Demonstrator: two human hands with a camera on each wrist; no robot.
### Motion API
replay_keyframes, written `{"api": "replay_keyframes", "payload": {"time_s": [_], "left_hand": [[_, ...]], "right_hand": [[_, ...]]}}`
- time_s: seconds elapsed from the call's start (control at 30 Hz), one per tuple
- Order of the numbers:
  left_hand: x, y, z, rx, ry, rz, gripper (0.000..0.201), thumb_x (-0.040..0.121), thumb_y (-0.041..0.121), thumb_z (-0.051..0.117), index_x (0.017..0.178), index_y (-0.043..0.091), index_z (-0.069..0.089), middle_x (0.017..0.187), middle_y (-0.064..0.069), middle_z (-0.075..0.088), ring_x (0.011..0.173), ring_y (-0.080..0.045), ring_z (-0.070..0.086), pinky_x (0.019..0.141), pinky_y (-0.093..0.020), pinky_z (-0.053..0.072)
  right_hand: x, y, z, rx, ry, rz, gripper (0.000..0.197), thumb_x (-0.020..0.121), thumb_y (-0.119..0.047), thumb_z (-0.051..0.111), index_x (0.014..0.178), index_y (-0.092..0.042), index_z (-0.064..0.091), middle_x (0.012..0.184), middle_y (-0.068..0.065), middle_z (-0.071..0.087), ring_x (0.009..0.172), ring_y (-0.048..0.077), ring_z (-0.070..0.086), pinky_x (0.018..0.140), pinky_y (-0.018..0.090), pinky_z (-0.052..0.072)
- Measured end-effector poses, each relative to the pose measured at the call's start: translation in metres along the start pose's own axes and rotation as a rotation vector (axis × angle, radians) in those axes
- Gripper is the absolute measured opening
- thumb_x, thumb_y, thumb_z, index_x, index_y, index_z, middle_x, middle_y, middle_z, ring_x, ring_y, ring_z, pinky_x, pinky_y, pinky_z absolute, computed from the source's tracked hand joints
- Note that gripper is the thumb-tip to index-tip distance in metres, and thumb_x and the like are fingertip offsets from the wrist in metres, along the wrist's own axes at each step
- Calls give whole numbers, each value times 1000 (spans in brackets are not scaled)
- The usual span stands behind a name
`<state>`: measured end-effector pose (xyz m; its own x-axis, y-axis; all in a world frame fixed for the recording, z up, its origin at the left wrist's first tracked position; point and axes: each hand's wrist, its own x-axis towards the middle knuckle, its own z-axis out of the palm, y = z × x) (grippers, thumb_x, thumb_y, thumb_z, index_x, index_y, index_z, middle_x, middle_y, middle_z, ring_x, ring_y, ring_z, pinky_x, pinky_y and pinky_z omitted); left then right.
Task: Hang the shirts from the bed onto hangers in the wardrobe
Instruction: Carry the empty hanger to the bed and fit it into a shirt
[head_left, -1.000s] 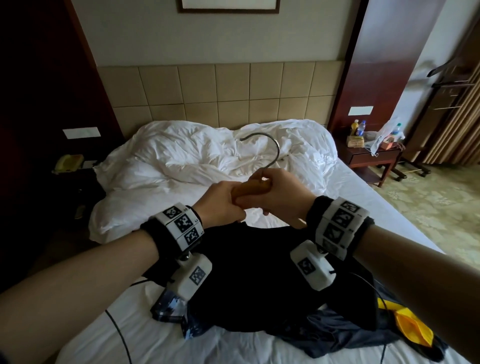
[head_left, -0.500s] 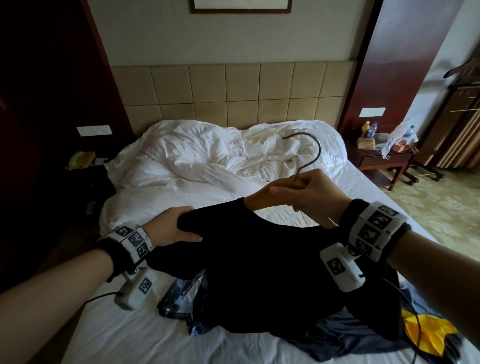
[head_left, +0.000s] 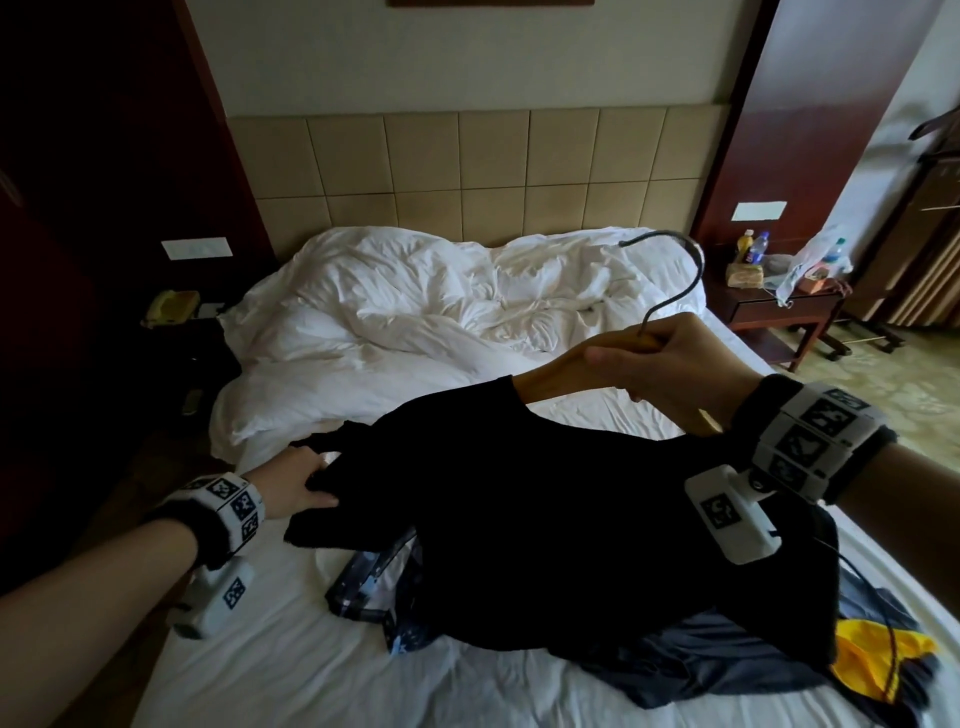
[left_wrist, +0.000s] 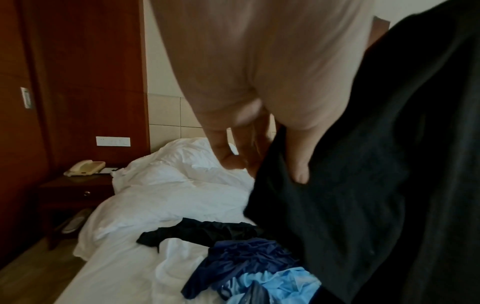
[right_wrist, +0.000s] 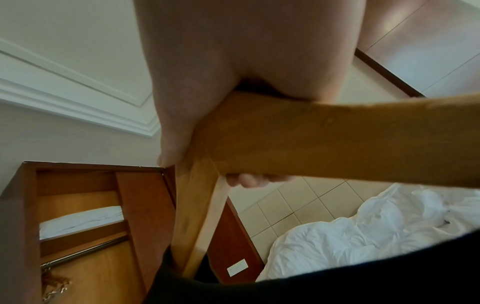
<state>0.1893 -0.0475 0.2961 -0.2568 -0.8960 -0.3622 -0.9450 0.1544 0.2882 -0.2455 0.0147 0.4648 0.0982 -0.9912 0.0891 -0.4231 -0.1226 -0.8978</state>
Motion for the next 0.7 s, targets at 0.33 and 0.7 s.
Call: {"api": "replay_keyframes", "payload": {"time_s": [0.33, 0.7], "left_hand": [[-11, -30, 12, -30, 154, -75, 17, 89, 17, 71, 95, 29, 60, 91, 5, 62, 95, -18, 63, 76, -28, 46], [-24, 176, -56, -323, 477, 492, 81, 73, 47, 78, 144, 29, 43, 130, 6, 55, 123, -10, 50, 105, -30, 40]], "right_hand": [[6, 1, 2, -76, 26, -22, 16, 79, -35, 79, 91, -23, 79, 68, 6, 71, 57, 8, 63, 55, 14, 53], [18, -10, 40, -31, -12, -58, 12, 74, -42, 82, 77, -31, 79, 72, -4, 74, 62, 11, 61, 60, 27, 53]]}}
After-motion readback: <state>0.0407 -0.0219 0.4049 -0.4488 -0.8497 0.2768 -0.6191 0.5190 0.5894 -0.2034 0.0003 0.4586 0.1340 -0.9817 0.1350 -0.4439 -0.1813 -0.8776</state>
